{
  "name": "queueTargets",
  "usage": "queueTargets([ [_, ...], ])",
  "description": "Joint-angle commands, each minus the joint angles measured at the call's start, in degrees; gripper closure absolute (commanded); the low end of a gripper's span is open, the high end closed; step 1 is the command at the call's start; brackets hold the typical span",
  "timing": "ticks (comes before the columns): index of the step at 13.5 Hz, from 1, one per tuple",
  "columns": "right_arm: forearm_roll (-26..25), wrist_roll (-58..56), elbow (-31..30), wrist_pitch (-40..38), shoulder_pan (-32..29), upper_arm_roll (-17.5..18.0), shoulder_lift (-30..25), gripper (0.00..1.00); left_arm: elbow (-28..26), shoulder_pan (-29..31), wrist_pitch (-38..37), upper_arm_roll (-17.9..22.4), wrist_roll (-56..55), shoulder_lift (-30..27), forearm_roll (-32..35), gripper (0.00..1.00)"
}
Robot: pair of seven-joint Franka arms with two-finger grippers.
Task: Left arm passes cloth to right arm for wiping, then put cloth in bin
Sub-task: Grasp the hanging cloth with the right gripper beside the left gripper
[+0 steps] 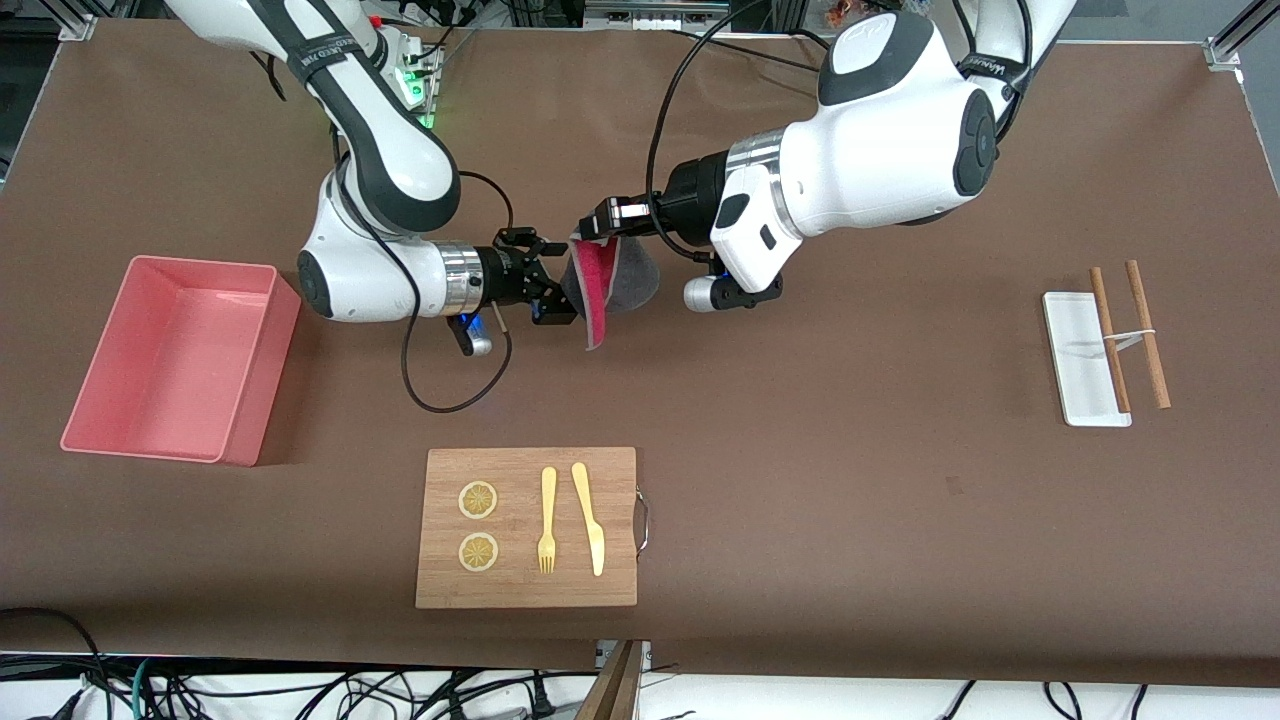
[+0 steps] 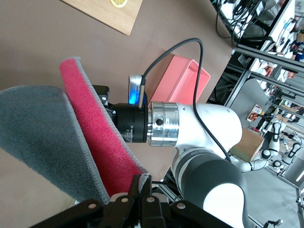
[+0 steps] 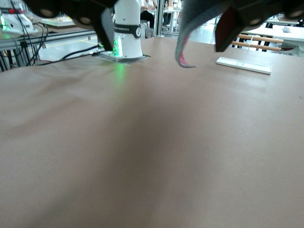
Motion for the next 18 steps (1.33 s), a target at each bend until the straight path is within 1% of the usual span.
queueTargets([
  [1, 2.2, 0.5, -0.72, -2.25, -0.01, 0.5, -0.06, 0.53, -0.38, -0.41, -0.93, -0.04, 1.81, -0.26, -1.2, 1.0],
  [2, 2.64, 0.5, -0.64, -3.31, -0.1, 0.5, -0.06, 0.66, -0.38, -0.24, -1.01, -0.13, 1.55, -0.35, -1.2, 1.0],
  [3, 4.12, 0.5, -0.63, -4.02, -0.19, 0.5, -0.06, 0.69, -0.2, 0.11, -1.36, -0.13, 1.54, -0.44, -1.2, 1.0],
  [4, 4.92, 0.5, -0.63, -4.64, -0.28, 0.5, -0.06, 0.69, -0.12, 0.55, -1.54, -0.13, 1.63, -0.44, -1.2, 1.0],
  [7, 5.01, 0.5, -0.55, -6.22, -0.37, 0.5, -0.15, 0.69, 0.24, 0.64, -1.81, -0.13, 1.55, -0.61, -1.47, 1.0],
  [8, 5.01, 0.59, -0.46, -6.4, -0.37, 0.5, -0.15, 0.73, 0.15, 0.64, -1.81, -0.13, 1.63, -0.61, -1.47, 1.0],
  [9, 5.01, 0.5, -0.28, -6.4, -0.37, 0.5, -0.15, 0.92, 0.15, 0.73, -1.81, -0.04, 1.72, -0.52, -1.29, 1.0],
  [10, 5.1, 0.33, -0.11, -6.4, -0.37, 0.5, -0.15, 1.0, 0.15, 0.73, -1.81, -0.04, 1.72, -0.52, -1.29, 1.0],
  [18, 5.01, -0.55, 0.51, -6.4, -0.72, 0.24, -0.15, 1.0, 0.15, 1.17, -1.89, -0.13, 1.46, -0.61, -1.38, 1.0],
])
